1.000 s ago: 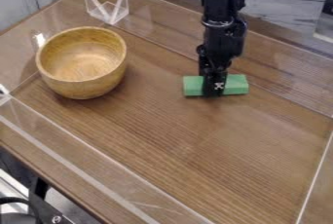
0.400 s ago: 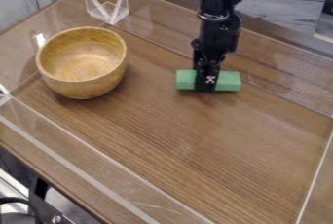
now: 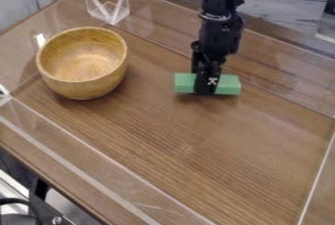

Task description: Put the green block in the brown bowl

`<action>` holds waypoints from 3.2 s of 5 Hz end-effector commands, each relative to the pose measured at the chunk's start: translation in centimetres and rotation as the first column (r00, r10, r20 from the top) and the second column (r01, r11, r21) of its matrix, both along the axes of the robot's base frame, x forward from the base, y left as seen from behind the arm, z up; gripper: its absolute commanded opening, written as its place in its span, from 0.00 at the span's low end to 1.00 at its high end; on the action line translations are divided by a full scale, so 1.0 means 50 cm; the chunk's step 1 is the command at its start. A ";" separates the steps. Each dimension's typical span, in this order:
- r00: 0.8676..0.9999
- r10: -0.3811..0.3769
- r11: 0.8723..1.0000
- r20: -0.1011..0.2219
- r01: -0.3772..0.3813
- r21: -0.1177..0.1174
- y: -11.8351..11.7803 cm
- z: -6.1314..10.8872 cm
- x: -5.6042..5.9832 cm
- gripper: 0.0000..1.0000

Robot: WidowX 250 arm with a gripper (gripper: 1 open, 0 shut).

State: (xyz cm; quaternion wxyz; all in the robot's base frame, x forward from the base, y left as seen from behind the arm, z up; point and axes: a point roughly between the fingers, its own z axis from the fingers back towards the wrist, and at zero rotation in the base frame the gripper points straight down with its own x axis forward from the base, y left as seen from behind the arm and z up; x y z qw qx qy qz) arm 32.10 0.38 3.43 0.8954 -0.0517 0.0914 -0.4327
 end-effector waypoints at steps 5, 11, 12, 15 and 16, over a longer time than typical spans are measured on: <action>0.962 0.260 0.960 0.081 -0.266 0.084 0.011 0.302 -0.027 0.00; 0.881 0.466 0.868 0.079 -0.472 0.155 0.285 0.307 -0.166 0.00; 0.858 0.507 0.837 0.082 -0.513 0.192 0.329 0.262 -0.148 0.00; 0.871 0.487 0.846 0.074 -0.491 0.210 0.365 0.161 -0.110 0.00; 0.882 0.465 0.858 0.074 -0.470 0.207 0.385 0.132 -0.117 0.00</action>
